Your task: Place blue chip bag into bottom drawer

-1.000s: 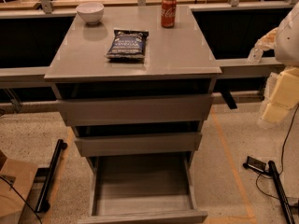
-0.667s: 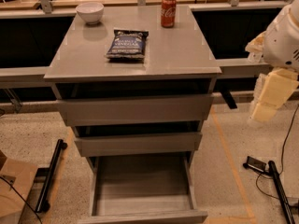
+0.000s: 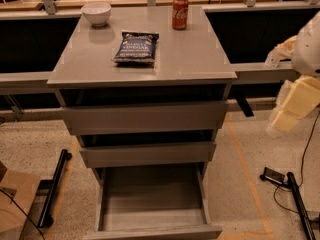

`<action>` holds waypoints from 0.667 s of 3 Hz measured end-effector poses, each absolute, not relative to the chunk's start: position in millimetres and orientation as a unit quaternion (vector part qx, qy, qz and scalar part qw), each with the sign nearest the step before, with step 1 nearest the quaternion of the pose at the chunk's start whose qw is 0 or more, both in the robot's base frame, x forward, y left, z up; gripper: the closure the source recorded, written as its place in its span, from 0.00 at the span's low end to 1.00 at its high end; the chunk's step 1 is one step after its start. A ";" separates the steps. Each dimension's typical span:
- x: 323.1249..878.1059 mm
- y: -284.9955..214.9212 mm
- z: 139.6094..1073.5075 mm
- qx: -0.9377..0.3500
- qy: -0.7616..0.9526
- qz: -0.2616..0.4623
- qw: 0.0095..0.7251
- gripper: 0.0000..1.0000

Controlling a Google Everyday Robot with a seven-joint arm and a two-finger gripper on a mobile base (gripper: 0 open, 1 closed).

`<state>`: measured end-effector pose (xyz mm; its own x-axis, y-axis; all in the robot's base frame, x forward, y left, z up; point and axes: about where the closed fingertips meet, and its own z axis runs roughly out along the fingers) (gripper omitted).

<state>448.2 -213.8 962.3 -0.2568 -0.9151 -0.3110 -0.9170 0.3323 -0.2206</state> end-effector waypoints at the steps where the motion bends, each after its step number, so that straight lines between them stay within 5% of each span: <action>1: 483.4 -197.8 961.8 -0.552 0.787 0.043 0.273 0.00; 2: 543.8 -167.4 967.1 -0.530 0.764 0.079 0.360 0.00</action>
Offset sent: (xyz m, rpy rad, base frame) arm 0.1741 0.0757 0.0195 0.5494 -0.3409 -0.0180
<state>543.8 -167.4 967.1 -0.1787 -0.7527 -0.6336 -0.8659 0.4261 -0.2619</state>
